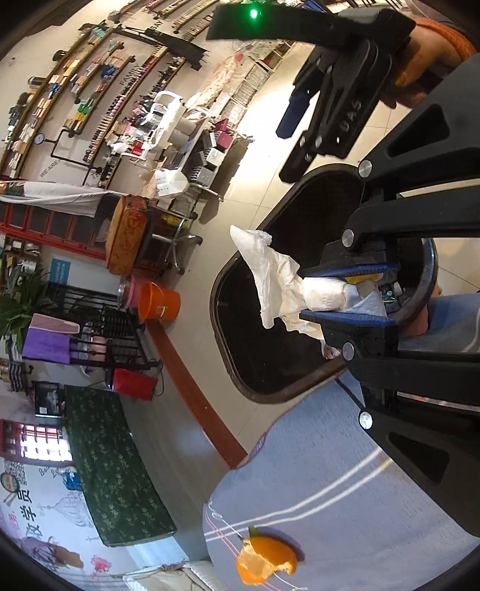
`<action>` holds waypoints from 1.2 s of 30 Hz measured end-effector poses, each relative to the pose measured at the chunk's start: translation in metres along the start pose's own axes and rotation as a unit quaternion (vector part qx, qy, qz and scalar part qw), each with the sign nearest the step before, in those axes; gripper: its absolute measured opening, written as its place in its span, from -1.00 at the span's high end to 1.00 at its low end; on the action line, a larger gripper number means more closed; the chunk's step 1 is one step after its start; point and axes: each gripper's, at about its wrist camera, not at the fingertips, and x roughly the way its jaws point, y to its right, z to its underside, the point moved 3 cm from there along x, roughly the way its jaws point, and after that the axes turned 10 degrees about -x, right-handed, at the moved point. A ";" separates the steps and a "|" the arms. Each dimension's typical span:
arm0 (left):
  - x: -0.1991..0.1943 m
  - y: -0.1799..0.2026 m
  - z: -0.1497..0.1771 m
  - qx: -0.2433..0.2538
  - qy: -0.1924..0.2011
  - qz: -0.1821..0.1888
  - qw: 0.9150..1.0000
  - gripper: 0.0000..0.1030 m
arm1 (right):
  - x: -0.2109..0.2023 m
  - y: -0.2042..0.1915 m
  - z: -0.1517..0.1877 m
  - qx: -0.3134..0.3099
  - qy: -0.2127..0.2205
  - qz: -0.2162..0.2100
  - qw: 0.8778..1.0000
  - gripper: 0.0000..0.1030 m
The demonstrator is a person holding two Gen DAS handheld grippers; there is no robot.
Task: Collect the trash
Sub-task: 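Carry the tissue and yellow net over the black bin and open both tools, then move both tools back to the table and close the right tool on the orange peel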
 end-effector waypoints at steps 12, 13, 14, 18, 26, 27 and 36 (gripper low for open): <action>0.007 0.015 0.002 0.009 0.010 0.012 1.000 -0.53 | -0.005 0.035 0.001 0.031 0.002 0.026 0.999 -0.45; 0.005 0.014 0.003 0.008 0.008 0.010 1.000 -0.56 | -0.005 0.035 0.001 0.032 0.002 0.028 0.999 -0.45; 0.002 0.011 0.003 0.006 0.008 0.006 1.000 -0.59 | -0.005 0.036 0.001 0.033 0.001 0.028 0.999 -0.45; -0.016 0.002 0.005 -0.004 0.023 -0.004 1.000 -0.70 | -0.002 0.029 -0.001 0.036 0.000 0.017 0.999 -0.46; -0.058 -0.034 0.006 -0.017 0.059 -0.062 0.996 -0.79 | 0.002 -0.023 -0.005 0.005 -0.009 -0.038 0.999 -0.46; -0.064 -0.041 0.007 -0.017 0.064 -0.074 0.995 -0.79 | 0.002 -0.034 -0.006 -0.004 -0.008 -0.046 0.999 -0.46; -0.114 -0.127 0.019 -0.057 0.094 -0.195 0.975 -0.80 | 0.000 -0.131 -0.020 -0.072 -0.003 -0.133 0.989 -0.46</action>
